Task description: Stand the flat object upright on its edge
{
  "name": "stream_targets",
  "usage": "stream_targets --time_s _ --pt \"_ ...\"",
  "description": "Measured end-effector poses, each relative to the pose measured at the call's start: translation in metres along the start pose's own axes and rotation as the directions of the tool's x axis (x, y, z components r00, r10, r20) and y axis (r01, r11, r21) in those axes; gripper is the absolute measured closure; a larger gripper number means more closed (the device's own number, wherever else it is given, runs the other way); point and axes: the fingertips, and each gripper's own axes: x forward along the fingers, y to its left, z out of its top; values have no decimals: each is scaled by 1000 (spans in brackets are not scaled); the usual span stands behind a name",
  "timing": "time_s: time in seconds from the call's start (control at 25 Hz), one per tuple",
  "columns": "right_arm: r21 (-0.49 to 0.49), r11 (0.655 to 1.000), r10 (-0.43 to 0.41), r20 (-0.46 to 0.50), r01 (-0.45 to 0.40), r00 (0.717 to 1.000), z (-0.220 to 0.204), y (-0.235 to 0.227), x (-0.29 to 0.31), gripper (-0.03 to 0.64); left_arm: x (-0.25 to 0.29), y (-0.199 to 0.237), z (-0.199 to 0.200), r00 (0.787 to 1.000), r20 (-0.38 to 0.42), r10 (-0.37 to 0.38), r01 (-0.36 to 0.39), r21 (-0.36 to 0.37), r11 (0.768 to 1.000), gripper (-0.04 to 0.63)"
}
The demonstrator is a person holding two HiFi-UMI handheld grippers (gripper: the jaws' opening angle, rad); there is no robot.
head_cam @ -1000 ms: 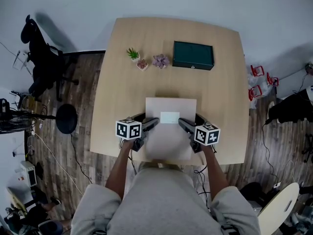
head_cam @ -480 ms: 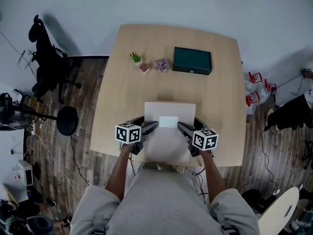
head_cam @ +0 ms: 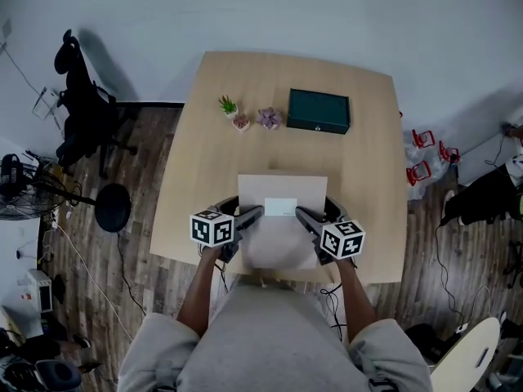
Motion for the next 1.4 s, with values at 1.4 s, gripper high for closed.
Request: stream_targets --time_s 1.4 --pt "-314 947 38 303 63 952 148 31 -4 219 -36 -30 144 949 315 -15 -93 327 940 278"
